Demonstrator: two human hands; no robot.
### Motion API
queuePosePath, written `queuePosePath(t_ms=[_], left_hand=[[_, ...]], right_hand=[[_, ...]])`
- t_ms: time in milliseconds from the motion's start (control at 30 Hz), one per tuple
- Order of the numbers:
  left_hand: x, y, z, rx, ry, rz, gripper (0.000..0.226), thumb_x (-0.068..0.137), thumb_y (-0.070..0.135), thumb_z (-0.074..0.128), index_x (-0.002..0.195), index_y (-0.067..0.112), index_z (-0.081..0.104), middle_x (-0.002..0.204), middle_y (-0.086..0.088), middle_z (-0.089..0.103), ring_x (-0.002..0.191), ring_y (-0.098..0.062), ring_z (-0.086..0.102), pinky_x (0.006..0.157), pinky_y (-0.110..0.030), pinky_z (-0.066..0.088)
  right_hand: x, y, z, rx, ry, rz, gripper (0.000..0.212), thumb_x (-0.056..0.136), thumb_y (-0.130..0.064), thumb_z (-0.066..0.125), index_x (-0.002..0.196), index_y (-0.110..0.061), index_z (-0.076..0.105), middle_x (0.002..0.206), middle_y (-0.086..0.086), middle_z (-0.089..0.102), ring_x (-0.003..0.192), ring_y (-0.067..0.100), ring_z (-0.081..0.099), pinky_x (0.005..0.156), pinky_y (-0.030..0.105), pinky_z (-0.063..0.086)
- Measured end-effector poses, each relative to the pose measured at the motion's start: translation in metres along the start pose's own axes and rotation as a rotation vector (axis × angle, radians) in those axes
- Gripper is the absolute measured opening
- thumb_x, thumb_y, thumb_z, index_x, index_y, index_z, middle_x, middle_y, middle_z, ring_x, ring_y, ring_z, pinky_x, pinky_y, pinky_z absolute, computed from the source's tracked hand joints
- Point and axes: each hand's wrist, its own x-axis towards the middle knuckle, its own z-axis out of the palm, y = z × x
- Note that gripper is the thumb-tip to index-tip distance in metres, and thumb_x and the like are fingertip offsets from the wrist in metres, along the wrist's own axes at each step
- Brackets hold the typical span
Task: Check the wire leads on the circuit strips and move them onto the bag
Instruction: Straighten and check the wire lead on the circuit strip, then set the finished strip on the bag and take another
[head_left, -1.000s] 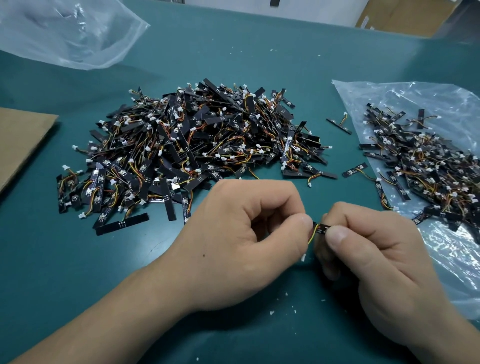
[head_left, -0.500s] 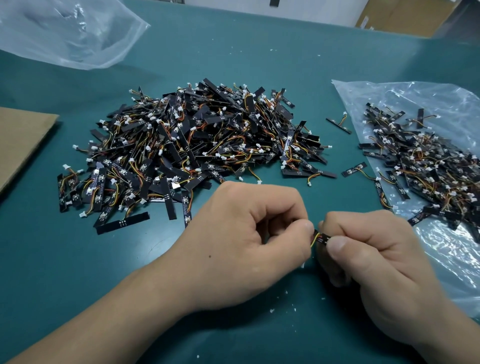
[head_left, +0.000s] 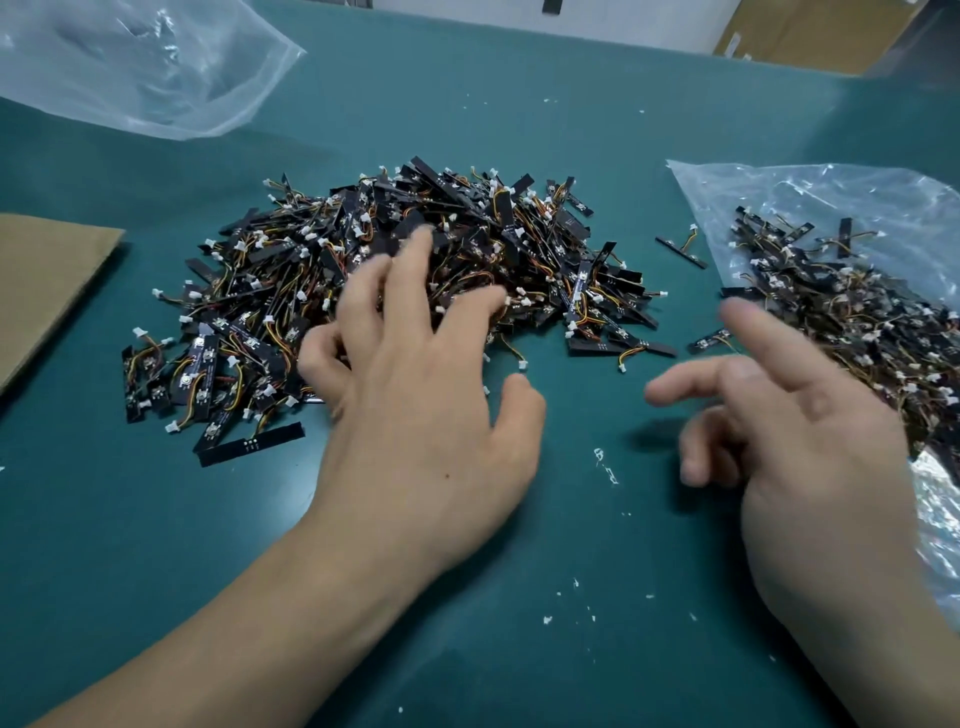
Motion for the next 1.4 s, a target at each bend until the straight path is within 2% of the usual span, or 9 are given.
queuePosePath(t_ms=[167,400,567,733,900,1033,1133,1300,1400], left_hand=[[0.001,-0.004,0.006,0.111,-0.027,0.002,0.06,0.083,0.046,0.042,0.139,0.025,0.047,0.157,0.008,0.034,0.146,-0.022,0.02,0.108,-0.046,0.014],[0.002,-0.004,0.004,0.001,0.068,-0.005,0.058,0.082,0.04,0.049,0.139,0.027,0.047,0.149,0.017,0.038,0.135,-0.017,0.028,0.1,-0.037,0.014],[0.002,-0.005,0.006,0.095,-0.003,-0.003,0.036,0.084,0.042,0.045,0.116,0.034,0.06,0.15,0.014,0.041,0.135,-0.018,0.026,0.101,-0.042,0.014],[0.002,-0.003,0.004,0.034,0.059,-0.007,0.047,0.084,0.042,0.046,0.128,0.029,0.056,0.143,0.02,0.043,0.128,-0.014,0.031,0.094,-0.033,0.013],[0.001,0.004,-0.004,-0.169,0.181,0.014,0.055,0.083,0.033,0.054,0.137,0.029,0.054,0.144,0.02,0.044,0.132,-0.01,0.033,0.1,-0.029,0.018],[0.0,0.003,-0.009,-0.356,0.291,0.159,0.033,0.089,0.018,0.064,0.121,0.024,0.067,0.124,0.015,0.06,0.119,-0.011,0.05,0.104,-0.034,0.037],[0.0,0.001,-0.007,-0.452,0.328,0.276,0.018,0.094,0.006,0.067,0.102,0.021,0.073,0.103,0.009,0.066,0.103,-0.015,0.06,0.09,-0.035,0.047],[0.001,0.003,-0.008,-0.545,0.201,0.332,0.018,0.089,0.006,0.073,0.099,0.021,0.072,0.092,0.018,0.065,0.086,0.001,0.058,0.077,-0.013,0.038],[-0.002,0.006,-0.006,-0.544,0.055,0.42,0.014,0.088,0.009,0.076,0.097,0.019,0.075,0.09,0.016,0.067,0.082,-0.001,0.059,0.075,-0.012,0.039]], right_hand=[[-0.012,0.0,0.006,-0.261,-0.25,-0.095,0.041,0.094,-0.042,0.055,0.133,-0.034,0.062,0.084,-0.004,0.076,0.061,0.012,0.065,0.064,0.014,0.048],[-0.011,-0.004,0.006,-0.202,-0.234,-0.068,0.039,0.092,-0.043,0.056,0.128,-0.031,0.064,0.081,-0.002,0.075,0.058,0.014,0.063,0.061,0.016,0.049],[-0.012,-0.005,0.007,-0.204,-0.249,-0.055,0.029,0.094,-0.033,0.063,0.123,-0.031,0.066,0.079,-0.002,0.075,0.057,0.013,0.061,0.059,0.016,0.047],[-0.012,-0.005,0.008,-0.222,-0.248,-0.056,0.029,0.094,-0.025,0.059,0.122,-0.03,0.066,0.076,-0.003,0.075,0.061,0.011,0.065,0.062,0.011,0.046],[-0.012,-0.006,0.008,-0.247,-0.246,-0.068,0.026,0.094,-0.024,0.06,0.119,-0.031,0.067,0.075,-0.005,0.075,0.063,0.011,0.067,0.064,0.012,0.047],[-0.012,-0.005,0.008,-0.248,-0.251,-0.073,0.026,0.094,-0.025,0.06,0.118,-0.029,0.068,0.075,-0.005,0.075,0.063,0.011,0.067,0.064,0.012,0.047],[-0.012,-0.004,0.007,-0.262,-0.262,-0.075,0.025,0.094,-0.027,0.062,0.117,-0.031,0.068,0.075,-0.006,0.075,0.062,0.011,0.066,0.063,0.013,0.047],[-0.012,-0.003,0.006,-0.192,-0.276,-0.09,0.032,0.093,-0.043,0.057,0.123,-0.033,0.065,0.079,0.0,0.075,0.061,0.012,0.065,0.063,0.019,0.049],[-0.011,-0.004,0.005,-0.135,-0.271,-0.101,0.031,0.096,-0.042,0.055,0.125,-0.034,0.064,0.08,0.002,0.074,0.059,0.013,0.063,0.059,0.022,0.052]])
